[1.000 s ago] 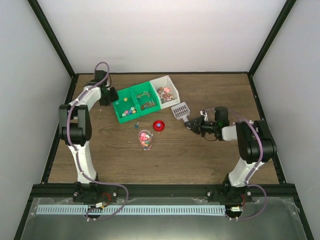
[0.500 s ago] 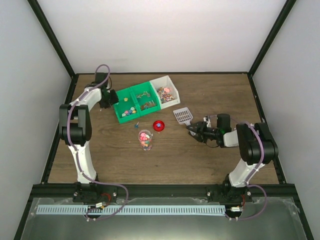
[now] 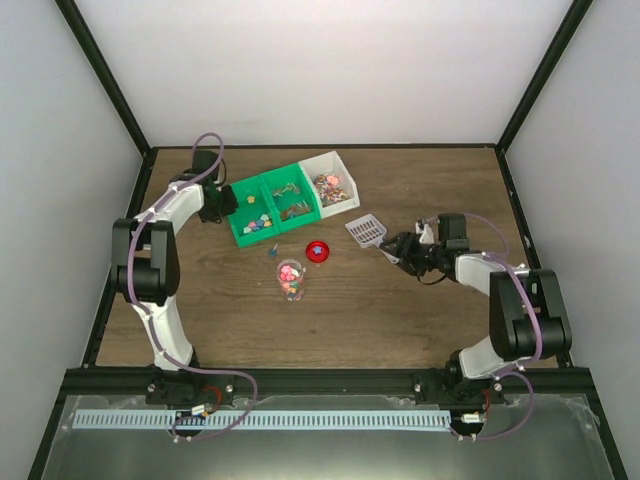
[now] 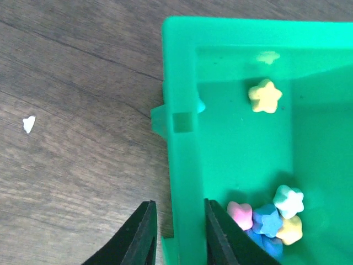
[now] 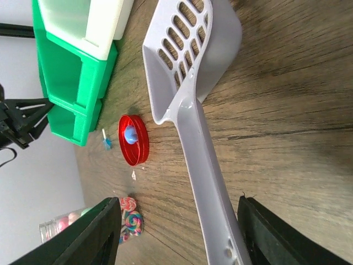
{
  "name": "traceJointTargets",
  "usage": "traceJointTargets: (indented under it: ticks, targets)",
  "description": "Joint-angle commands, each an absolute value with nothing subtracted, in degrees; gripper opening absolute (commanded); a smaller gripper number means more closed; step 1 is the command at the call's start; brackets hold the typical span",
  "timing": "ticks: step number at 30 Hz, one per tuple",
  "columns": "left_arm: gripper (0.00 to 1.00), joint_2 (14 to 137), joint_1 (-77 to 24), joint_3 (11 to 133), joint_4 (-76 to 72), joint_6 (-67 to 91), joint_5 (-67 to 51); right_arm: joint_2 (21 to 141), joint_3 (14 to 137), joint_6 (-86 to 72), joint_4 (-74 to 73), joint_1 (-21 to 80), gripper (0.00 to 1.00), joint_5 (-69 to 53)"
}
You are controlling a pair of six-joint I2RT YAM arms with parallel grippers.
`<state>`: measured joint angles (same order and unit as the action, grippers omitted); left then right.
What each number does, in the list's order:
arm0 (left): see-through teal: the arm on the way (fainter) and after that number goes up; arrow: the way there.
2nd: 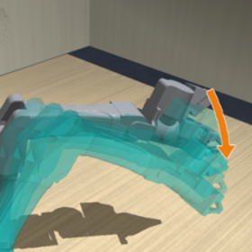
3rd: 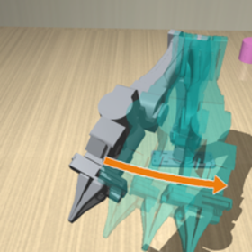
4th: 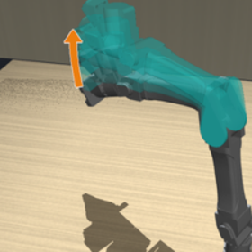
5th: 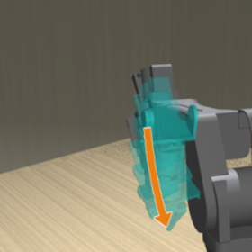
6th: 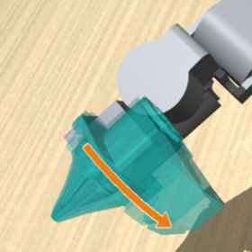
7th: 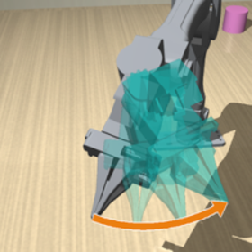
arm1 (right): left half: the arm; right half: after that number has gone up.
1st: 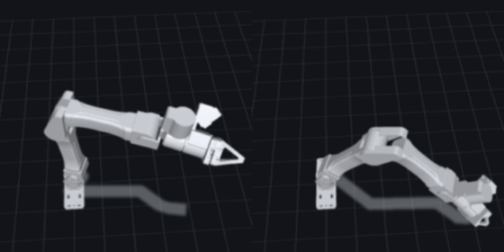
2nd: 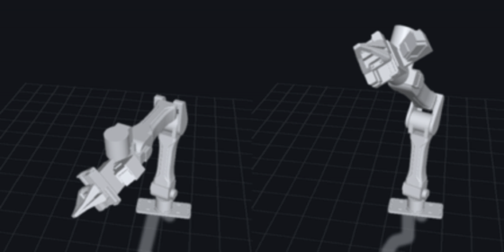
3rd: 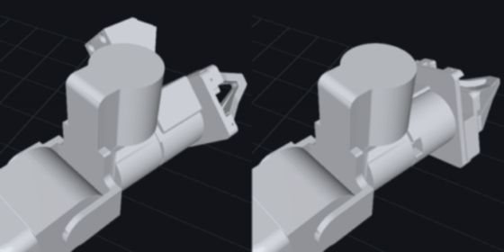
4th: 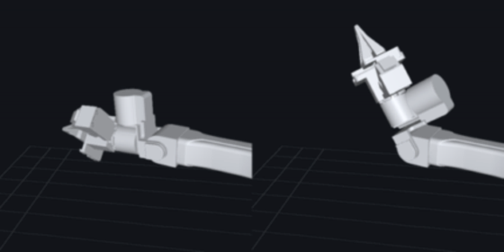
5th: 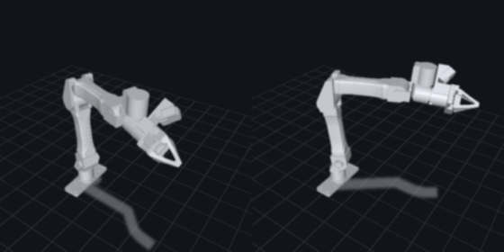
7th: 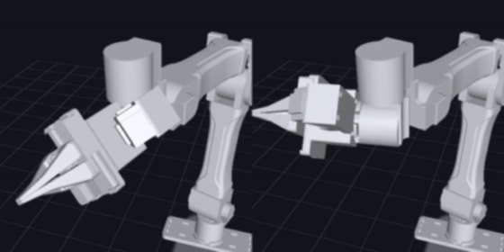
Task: Pack the candies
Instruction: Adjust the storage box at the center of the board.
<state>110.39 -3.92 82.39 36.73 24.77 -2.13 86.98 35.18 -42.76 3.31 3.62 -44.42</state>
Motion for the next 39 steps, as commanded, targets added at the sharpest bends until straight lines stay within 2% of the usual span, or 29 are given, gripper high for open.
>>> traceJointTargets:
  ticks: [1, 10, 15, 21, 25, 27, 33, 39]
  targets:
    - [0.2, 109.6, -4.13, 81.38, 36.61, 23.82, -0.98, 82.45, 38.79, -37.12, -8.75, 2.99, 0.6, -38.77]
    - [0.04, 112.24, -4.14, 84.1, 36.89, 19.69, -3.46, 76.7, 42.11, -34.83, -17.28, 2.99, 0.61, -36.38]
    - [0.04, 113.83, -4.13, 86.0, 36.8, 17.73, -4.7, 74.56, 41.49, -32.6, -21.97, 2.99, 0.73, -34.82]
    - [0.04, 118.8, -4.02, 92.23, 37.58, 13.81, -5.73, 69.22, 39.61, -32.36, -24.23, 2.99, 0.74, -35.73]
    - [0.04, 122.72, -3.93, 96.73, 38.14, 11.56, -7.5, 67.89, 39.77, -33.73, -22.25, 2.99, 0.62, -40.26]
    - [0.06, 123.71, -3.95, 97.78, 37.63, 10.54, -7.96, 68.32, 40.69, -34.24, -21.89, 3.58, 0.6, -40.82]
    - [0.23, 122.42, -3.96, 96.85, 36.9, 10.38, -6.78, 73.23, 46.01, -35.16, -21.9, 11.22, 0.45, -35.19]
    - [0.32, 117.81, -3.96, 94.11, 36.72, 12.25, -9.18, 83.76, 55.72, -35.99, -22.25, 21.13, 0.42, -27.26]
